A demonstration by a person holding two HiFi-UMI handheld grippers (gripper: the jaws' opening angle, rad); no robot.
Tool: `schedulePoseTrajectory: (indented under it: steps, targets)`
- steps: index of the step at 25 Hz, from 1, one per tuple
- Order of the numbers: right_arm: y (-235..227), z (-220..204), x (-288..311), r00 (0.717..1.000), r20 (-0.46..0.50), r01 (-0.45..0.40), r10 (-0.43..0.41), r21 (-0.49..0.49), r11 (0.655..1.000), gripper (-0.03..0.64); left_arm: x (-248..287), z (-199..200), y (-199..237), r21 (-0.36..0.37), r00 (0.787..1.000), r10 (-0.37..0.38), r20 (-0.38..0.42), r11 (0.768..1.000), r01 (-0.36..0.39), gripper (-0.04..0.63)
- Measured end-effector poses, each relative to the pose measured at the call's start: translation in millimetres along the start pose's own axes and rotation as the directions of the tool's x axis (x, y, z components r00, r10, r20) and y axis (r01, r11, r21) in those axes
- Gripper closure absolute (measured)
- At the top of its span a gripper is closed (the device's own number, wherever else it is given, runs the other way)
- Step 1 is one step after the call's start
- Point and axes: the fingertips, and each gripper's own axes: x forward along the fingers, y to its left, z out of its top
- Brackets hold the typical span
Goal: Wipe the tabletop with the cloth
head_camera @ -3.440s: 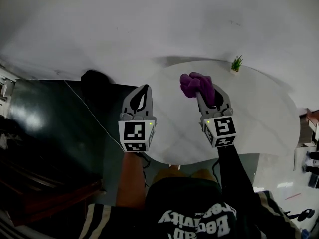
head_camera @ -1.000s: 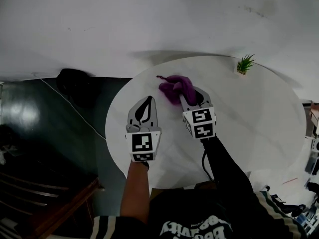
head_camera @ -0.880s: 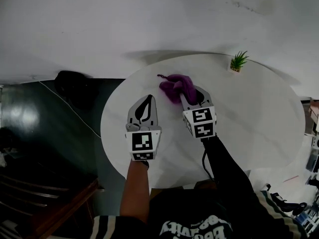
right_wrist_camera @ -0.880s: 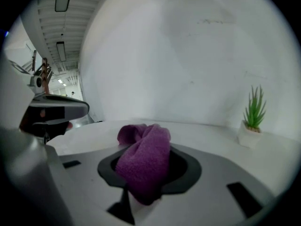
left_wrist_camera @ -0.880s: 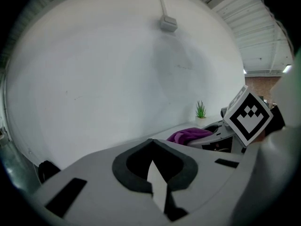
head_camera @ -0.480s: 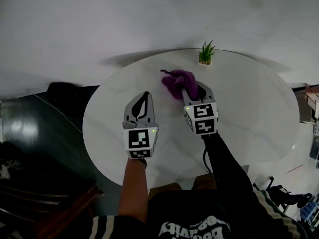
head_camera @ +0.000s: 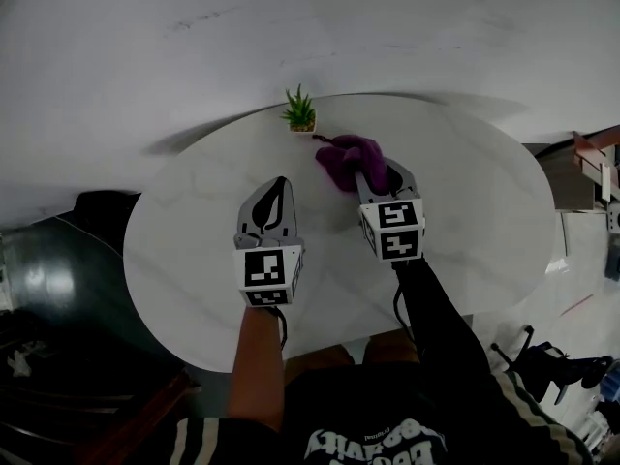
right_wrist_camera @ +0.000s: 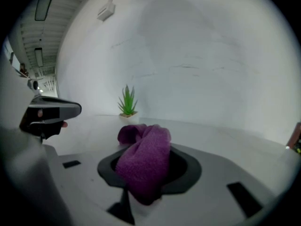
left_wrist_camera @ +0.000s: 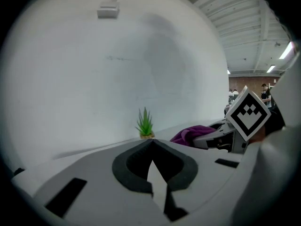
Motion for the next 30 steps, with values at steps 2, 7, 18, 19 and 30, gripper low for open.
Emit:
schedulePoseTrajectory:
  steps: [2, 7, 18, 19, 30]
  targets:
    - [-32.8, -4.0, -8.7, 1.000, 0.002, 0.028, -0.028, 0.008, 1.000, 0.479, 15.9, 6.4, -25.6, -0.004, 1.000, -0.025, 0.005, 1.000, 0.025, 0.595]
    - [-109.8, -19.9, -33.6, 0.996, -0.007, 0.088, -0.087, 0.038, 0.995, 0.479, 53.6, 26.3, -90.9, 0.008, 0.996, -0.085, 0.020, 0.996, 0.085, 0.595]
    - [-265.5, -48.3, -95.9, 0.966, -0.016, 0.257, -0.256, 0.088, 0.962, 0.479, 126.8, 59.3, -238.6, 0.073, 0.962, -0.271, 0.033, 0.961, 0.268, 0.595]
    - [-278.8, -52.5, -101.3, 0.962, -0.020, 0.274, -0.274, 0.093, 0.957, 0.479, 132.4, 61.8, -249.6, 0.078, 0.958, -0.285, 0.033, 0.956, 0.281, 0.595]
    - [-391.1, -96.2, -169.2, 0.890, -0.089, 0.454, -0.447, 0.109, 0.884, 0.479, 170.3, 72.5, -352.7, 0.117, 0.903, -0.429, 0.022, 0.898, 0.424, 0.595]
